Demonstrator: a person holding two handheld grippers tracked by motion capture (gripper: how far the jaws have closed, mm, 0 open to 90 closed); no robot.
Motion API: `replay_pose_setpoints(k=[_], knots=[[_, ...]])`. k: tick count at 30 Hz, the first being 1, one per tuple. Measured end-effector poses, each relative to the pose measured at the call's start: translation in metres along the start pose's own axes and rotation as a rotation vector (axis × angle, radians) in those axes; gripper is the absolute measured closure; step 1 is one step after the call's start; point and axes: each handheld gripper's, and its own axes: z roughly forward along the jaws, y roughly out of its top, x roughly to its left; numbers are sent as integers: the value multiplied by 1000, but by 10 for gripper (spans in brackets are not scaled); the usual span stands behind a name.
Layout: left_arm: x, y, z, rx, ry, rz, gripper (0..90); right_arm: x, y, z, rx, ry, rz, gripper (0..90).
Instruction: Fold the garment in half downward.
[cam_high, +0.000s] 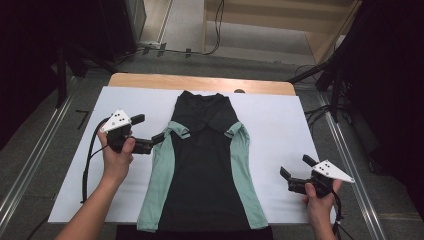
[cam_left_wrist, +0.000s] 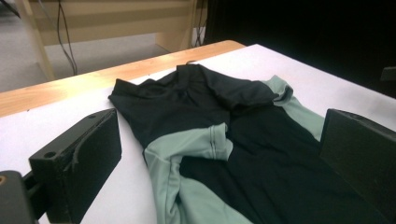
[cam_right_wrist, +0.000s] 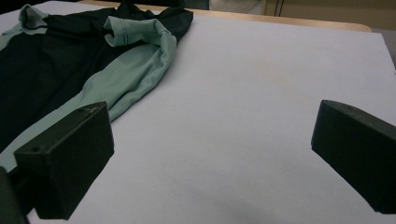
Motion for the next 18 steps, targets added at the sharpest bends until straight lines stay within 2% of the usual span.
replay_pose_setpoints(k=[18], knots=[[21,19,31,5,12,-21,0,-1,-1,-1,-8,6,10,0]])
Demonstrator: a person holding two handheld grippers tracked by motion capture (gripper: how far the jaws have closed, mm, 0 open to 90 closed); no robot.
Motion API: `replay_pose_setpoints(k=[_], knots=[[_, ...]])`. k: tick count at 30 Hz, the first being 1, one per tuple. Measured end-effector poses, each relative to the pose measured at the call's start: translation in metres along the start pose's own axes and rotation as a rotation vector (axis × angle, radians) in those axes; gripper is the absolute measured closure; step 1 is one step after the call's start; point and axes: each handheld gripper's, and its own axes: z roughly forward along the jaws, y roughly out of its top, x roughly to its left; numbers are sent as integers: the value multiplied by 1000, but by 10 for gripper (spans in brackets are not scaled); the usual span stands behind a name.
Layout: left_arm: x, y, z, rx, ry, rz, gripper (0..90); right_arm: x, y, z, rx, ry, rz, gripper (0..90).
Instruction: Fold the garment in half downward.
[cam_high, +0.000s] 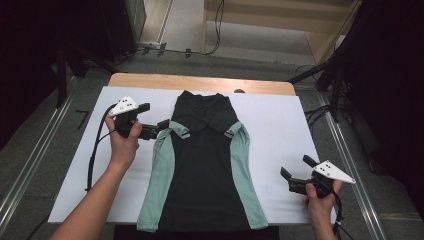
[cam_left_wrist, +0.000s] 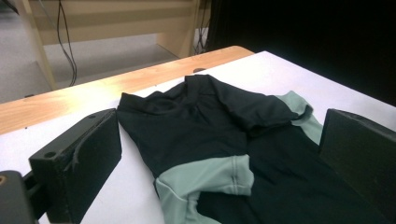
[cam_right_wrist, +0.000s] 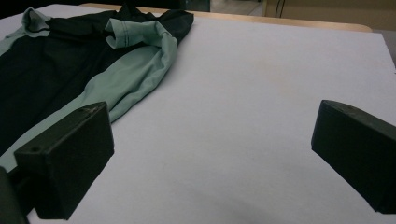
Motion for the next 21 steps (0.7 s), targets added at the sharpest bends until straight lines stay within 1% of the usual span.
replay_pose_setpoints(k=[4,8,12,14,18,21], knots=[[7,3,9,3,-7,-20,0,1,0,2,2,1,-9,0],[12,6,18,14,-8,-24,0,1,0,4,3,2,-19,0],[17,8,28,30,-6,-27,0,1,0,4,4,2,-16,0],[20,9,33,30,-7,-39,0,1,0,4,4,3,-17,0],[24,12,42,51,-10,-31,0,2,0,5,7,0,-17,0],[27,13,48,52,-14,-41,5,2,0,5,7,-1,-17,0]])
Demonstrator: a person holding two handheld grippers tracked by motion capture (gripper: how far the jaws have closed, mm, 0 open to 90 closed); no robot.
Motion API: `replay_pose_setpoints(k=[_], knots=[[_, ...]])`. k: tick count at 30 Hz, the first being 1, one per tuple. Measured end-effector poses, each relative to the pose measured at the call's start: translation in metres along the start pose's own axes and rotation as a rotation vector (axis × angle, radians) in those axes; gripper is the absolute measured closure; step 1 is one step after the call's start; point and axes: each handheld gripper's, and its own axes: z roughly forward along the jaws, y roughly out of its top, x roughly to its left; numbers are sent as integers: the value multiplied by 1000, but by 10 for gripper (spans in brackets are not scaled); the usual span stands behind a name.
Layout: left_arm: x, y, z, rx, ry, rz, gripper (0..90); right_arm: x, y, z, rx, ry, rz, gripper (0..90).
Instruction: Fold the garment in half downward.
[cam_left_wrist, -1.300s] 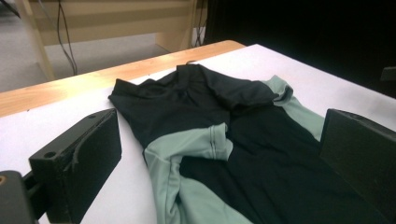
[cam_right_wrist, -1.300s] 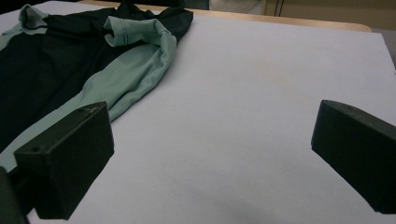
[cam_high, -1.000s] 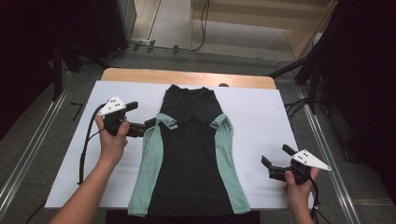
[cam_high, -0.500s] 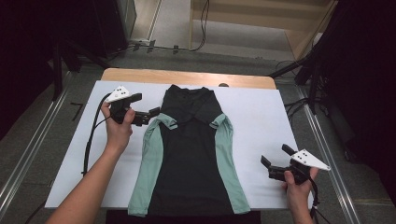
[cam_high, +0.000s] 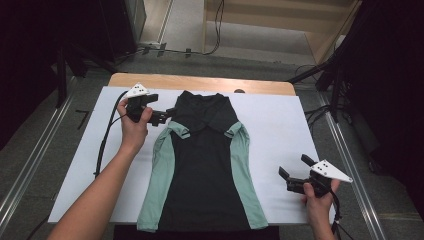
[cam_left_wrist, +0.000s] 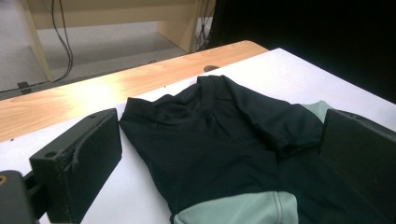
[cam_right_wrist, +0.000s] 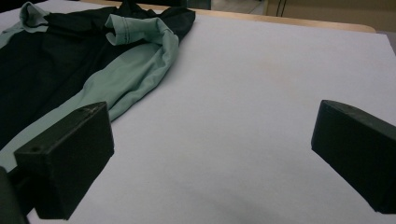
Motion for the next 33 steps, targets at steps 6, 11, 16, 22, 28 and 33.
replay_pose_setpoints(k=[6,11,16,22,28,33], knots=[[9,2,11,13,4,-21,7,0,0,0,2,0,0,0],[17,4,18,20,5,-42,8,0,0,0,1,1,-1,0],[24,5,27,31,8,-67,29,0,0,1,2,1,-1,0],[30,7,40,50,2,-93,62,0,0,1,2,3,0,0],[37,6,51,64,13,-135,134,0,0,1,4,3,0,0],[41,4,63,118,41,-158,185,0,0,1,5,3,0,0]])
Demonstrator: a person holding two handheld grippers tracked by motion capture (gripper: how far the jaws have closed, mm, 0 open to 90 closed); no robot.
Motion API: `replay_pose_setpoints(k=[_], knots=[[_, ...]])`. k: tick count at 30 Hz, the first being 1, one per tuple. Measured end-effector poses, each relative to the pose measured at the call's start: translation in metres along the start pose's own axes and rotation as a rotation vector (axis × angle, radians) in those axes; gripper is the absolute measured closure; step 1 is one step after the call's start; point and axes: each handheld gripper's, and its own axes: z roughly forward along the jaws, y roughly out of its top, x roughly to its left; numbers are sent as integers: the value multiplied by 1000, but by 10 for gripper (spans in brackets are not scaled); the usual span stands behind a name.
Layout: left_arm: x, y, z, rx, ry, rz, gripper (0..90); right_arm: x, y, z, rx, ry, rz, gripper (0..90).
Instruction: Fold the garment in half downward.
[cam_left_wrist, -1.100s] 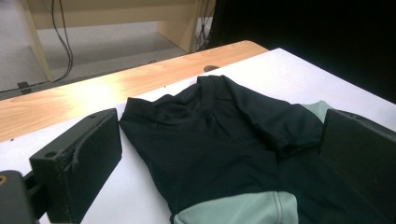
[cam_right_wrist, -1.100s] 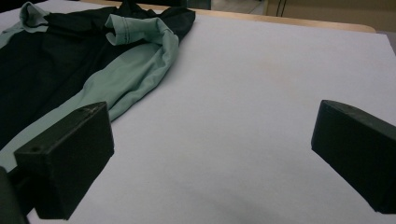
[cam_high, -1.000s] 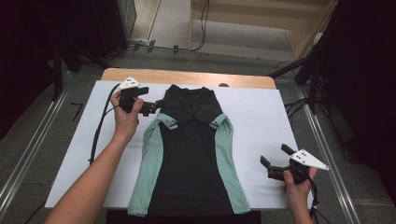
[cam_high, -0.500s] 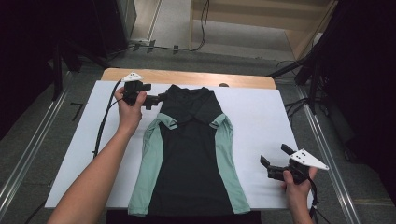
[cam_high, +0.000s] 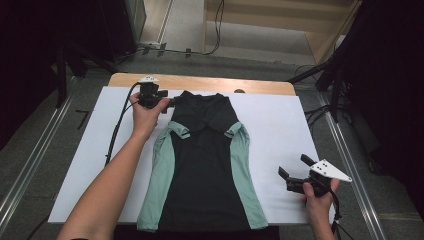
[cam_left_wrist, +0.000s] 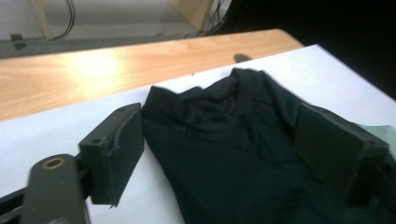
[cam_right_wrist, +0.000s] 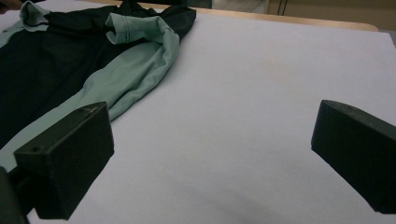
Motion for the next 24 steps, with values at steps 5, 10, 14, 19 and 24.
replay_pose_setpoints(k=[5,10,14,19,24], knots=[[6,-2,11,36,18,-36,308,0,0,1,1,1,0,0],[12,-7,20,75,25,-62,369,0,0,1,4,-1,1,0],[13,-9,28,102,31,-84,398,0,0,1,5,-1,0,0],[14,-11,36,137,65,-108,405,0,0,1,6,-3,0,0],[14,-14,42,189,71,-126,437,0,0,1,6,-5,0,0]])
